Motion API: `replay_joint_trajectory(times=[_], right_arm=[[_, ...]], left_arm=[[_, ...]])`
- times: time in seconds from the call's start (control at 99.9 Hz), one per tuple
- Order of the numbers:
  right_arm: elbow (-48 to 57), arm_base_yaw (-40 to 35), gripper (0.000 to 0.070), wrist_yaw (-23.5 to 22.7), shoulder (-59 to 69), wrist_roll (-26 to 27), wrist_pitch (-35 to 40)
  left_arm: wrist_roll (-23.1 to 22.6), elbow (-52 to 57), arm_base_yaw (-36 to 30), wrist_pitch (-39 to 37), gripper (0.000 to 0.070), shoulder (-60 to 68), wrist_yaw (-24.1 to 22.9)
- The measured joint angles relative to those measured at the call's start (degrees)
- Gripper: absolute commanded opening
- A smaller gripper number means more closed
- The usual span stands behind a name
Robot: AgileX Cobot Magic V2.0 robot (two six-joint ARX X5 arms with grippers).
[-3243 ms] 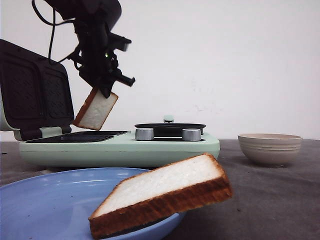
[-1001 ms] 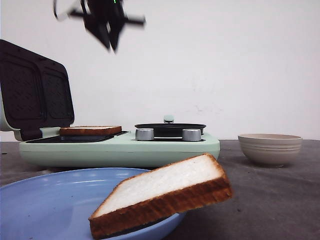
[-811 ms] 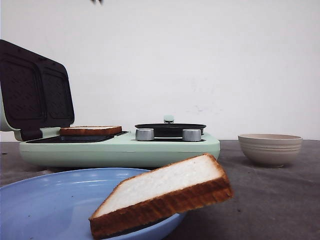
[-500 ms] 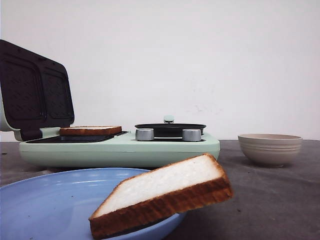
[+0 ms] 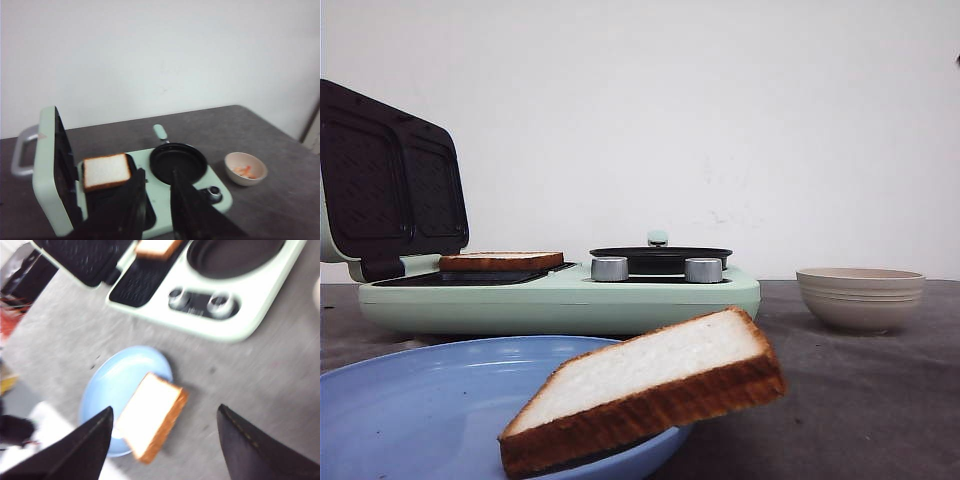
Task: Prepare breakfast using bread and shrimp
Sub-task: 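Lower the right gripper and grasp the remaining bread slice on the plate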
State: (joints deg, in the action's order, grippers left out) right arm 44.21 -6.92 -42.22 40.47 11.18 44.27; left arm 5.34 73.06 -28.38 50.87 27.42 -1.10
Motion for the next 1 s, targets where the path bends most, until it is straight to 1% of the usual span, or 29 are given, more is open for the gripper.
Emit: replay_joint_trajectory(times=[0.1, 0.18, 0.22, 0.3, 0.34, 0.37, 0.45, 0.48, 0.51, 0.551, 0.601, 0.651, 0.801, 0.901, 0.971, 1.001], right_arm=[[0.0, -1.5, 0.0398, -1.0, 3.5, 2.6, 0.0], [0.0, -3.7, 0.0395, -1.1, 6.2, 3.8, 0.0], [0.0, -4.8, 0.0348, -1.0, 7.5, 4.2, -0.1], [0.0, -7.1, 0.019, 0.5, 9.6, 5.0, -0.7], [0.0, -8.3, 0.0128, 1.8, 10.5, 5.5, -1.2], [0.0, -9.1, 0.0111, 2.8, 11.2, 5.7, -1.5], [0.0, -11.0, 0.0117, 5.4, 12.7, 6.4, -2.6], [0.0, -11.6, 0.0129, 6.0, 13.3, 6.9, -3.1], [0.0, -12.2, 0.0157, 6.1, 13.9, 7.4, -3.6], [0.0, -13.0, 0.0216, 6.2, 14.8, 8.0, -4.3], [0.0, -14.1, 0.0306, 6.3, 15.8, 8.8, -5.2], [0.0, -15.3, 0.0365, 6.3, 16.9, 9.5, -5.5], [0.0, -20.3, 0.0428, 6.3, 20.9, 10.4, -5.5], [0.0, -23.4, 0.0437, 6.3, 24.1, 11.2, -5.5], [0.0, -24.8, 0.0484, 6.5, 26.4, 11.6, -5.6], [0.0, -25.2, 0.0492, 7.0, 27.5, 11.7, -5.6]], left_arm=[[0.0, -2.9, 0.0, 0.4, 0.001, -6.4, 1.8], [0.0, -3.6, 0.0, 2.3, 0.0009, -9.4, 4.0], [-0.3, -3.6, 0.0, 3.7, 0.0009, -10.2, 5.6], [-1.5, -3.7, 0.0, 6.7, 0.0009, -10.7, 9.0], [-1.8, -3.9, 0.0, 8.2, 0.0009, -10.7, 10.4], [-2.1, -4.0, 0.0, 9.3, 0.001, -10.7, 11.0], [-2.5, -4.0, 0.0, 12.2, 0.001, -10.7, 11.9], [-2.7, -4.1, 0.0, 12.9, 0.001, -10.7, 12.0], [-2.7, -4.1, 0.0, 13.3, 0.001, -10.7, 12.0], [-2.8, -4.1, 0.0, 13.4, 0.001, -10.7, 12.0], [-2.8, -4.1, 0.0, 13.2, 0.001, -10.7, 12.0], [-2.8, -4.1, 0.0, 13.2, 0.001, -10.7, 12.0], [-2.8, -4.1, 0.0, 12.4, 0.001, -10.7, 12.0], [-2.3, -4.1, 0.0, 10.2, 0.001, -10.7, 12.0], [-1.3, -4.1, 0.0, 9.2, 0.001, -10.7, 11.9], [-1.0, -4.1, 0.0, 8.7, 0.001, -10.7, 11.8]])
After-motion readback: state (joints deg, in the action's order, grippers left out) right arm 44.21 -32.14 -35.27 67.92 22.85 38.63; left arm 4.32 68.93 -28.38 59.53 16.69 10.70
